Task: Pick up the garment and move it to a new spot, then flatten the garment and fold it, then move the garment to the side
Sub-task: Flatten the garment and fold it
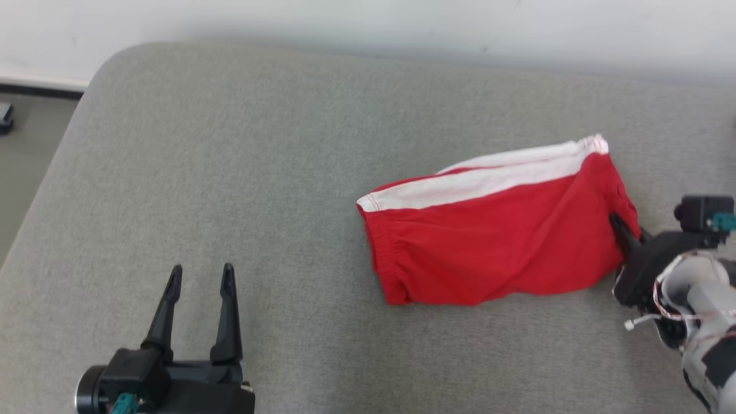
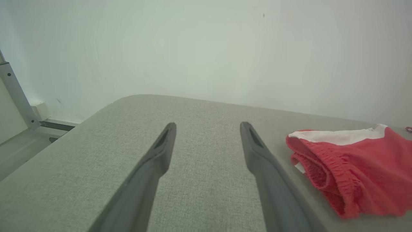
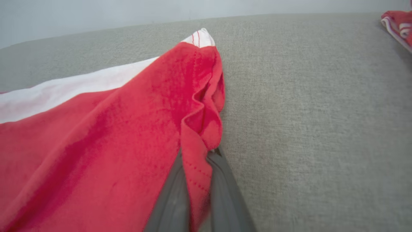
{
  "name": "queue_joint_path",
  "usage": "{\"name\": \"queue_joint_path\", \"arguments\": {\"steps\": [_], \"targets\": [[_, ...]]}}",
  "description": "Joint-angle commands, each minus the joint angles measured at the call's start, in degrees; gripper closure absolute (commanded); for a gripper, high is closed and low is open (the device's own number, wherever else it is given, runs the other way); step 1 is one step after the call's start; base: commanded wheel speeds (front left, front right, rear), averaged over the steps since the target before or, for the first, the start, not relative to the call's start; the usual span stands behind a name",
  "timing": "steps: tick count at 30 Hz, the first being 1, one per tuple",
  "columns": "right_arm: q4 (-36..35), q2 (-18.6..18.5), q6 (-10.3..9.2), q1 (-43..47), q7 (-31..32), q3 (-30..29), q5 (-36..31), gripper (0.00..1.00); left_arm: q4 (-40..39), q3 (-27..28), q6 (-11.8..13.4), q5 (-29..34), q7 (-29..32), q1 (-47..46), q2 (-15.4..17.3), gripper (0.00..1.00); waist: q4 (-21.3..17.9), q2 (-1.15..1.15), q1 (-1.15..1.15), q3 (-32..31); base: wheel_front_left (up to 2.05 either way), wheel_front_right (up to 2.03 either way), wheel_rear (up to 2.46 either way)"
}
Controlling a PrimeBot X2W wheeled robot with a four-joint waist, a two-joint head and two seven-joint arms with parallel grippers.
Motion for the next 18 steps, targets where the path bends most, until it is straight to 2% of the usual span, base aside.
{"name": "queue_joint_path", "arguments": {"steps": [1, 11, 18], "targets": [[-1.6, -1.1, -0.16, 2.8, -1.2, -0.2, 1.6, 1.00, 0.3, 0.4, -0.3, 0.9, -0.2, 1.5, -0.1, 0.00, -2.4, 0.00, 0.00, -2.6, 0.00, 0.00, 0.00], [-6.4, -6.1, -0.17, 12.9, -4.7, -2.1, 6.6, 1.00, -0.7, 1.5, -0.5, 1.6, -0.2, 4.6, -0.1, 0.00, -6.1, 0.00, 0.00, -5.0, 0.00, 0.00, 0.00], [-7.5, -7.8, -0.17, 14.8, -5.3, -2.6, 5.9, 1.00, -0.9, 1.4, -0.4, 1.5, -0.2, 5.0, -0.1, 0.00, -6.9, 0.00, 0.00, -5.8, 0.00, 0.00, 0.00]]}}
